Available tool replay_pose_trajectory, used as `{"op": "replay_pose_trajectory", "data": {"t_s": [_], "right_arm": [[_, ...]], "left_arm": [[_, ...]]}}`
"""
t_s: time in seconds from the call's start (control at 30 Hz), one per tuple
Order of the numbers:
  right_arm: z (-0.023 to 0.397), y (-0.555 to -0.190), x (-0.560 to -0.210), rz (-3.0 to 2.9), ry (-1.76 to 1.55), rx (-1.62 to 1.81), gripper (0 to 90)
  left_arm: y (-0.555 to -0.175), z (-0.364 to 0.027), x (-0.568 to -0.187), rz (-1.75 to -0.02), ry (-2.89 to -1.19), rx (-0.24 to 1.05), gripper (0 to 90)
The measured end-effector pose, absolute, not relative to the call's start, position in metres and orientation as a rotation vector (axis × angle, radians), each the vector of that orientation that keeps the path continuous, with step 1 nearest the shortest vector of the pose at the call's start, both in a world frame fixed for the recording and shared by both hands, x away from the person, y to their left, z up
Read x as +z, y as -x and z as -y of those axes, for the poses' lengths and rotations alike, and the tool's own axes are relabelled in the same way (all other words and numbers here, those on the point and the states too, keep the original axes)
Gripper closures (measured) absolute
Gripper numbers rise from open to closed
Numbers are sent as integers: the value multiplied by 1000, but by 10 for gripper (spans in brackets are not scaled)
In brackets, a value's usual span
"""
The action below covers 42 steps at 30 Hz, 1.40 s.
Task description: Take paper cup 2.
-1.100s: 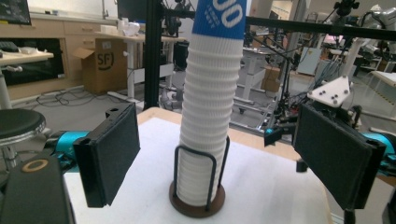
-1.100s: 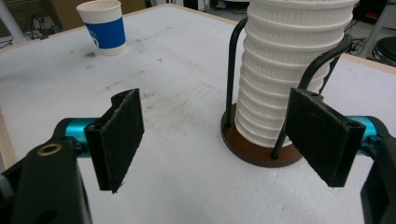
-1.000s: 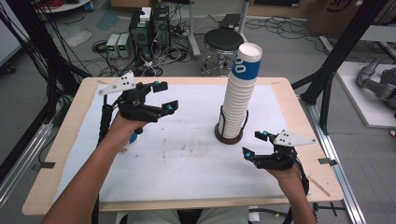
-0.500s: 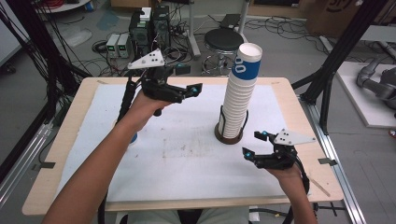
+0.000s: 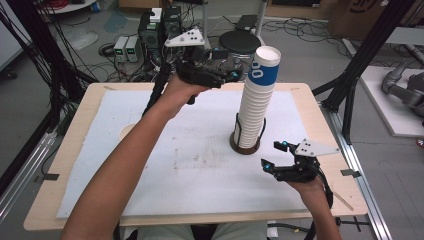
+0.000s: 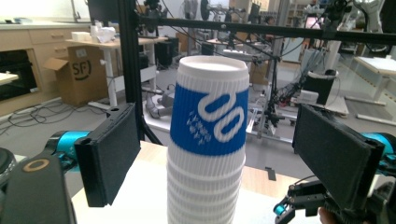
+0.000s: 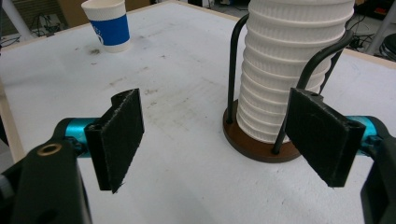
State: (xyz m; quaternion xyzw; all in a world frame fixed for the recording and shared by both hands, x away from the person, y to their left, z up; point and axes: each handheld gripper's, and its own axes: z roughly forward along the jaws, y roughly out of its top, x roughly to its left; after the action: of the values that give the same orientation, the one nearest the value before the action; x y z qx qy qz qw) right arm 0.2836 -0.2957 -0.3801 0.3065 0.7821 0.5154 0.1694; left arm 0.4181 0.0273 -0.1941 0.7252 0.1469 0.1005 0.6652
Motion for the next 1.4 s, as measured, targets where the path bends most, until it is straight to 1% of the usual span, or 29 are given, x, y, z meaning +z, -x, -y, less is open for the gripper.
{"op": "replay_pose_trajectory", "data": {"t_s": [0.33, 0.63, 0.73, 0.87, 0.97, 1.4], "right_arm": [[296, -284, -380, -2222, -865, 1467, 205], [297, -283, -378, -2220, -865, 1470, 205], [298, -283, -378, -2217, -860, 1470, 205], [298, -282, -377, -2215, -868, 1469, 205], [298, -282, -377, -2215, -869, 1469, 205], [297, -283, -379, -2221, -866, 1469, 205]], "left_arm": [[-436, 15, -184, -345, -1688, 203, 148], [-442, 39, -177, -354, -1707, 210, 149], [-444, 43, -178, -360, -1713, 207, 171], [-444, 45, -178, -350, -1705, 194, 256], [-444, 45, -176, -345, -1714, 201, 302], [-441, 47, -171, -334, -1748, 233, 318]]}}
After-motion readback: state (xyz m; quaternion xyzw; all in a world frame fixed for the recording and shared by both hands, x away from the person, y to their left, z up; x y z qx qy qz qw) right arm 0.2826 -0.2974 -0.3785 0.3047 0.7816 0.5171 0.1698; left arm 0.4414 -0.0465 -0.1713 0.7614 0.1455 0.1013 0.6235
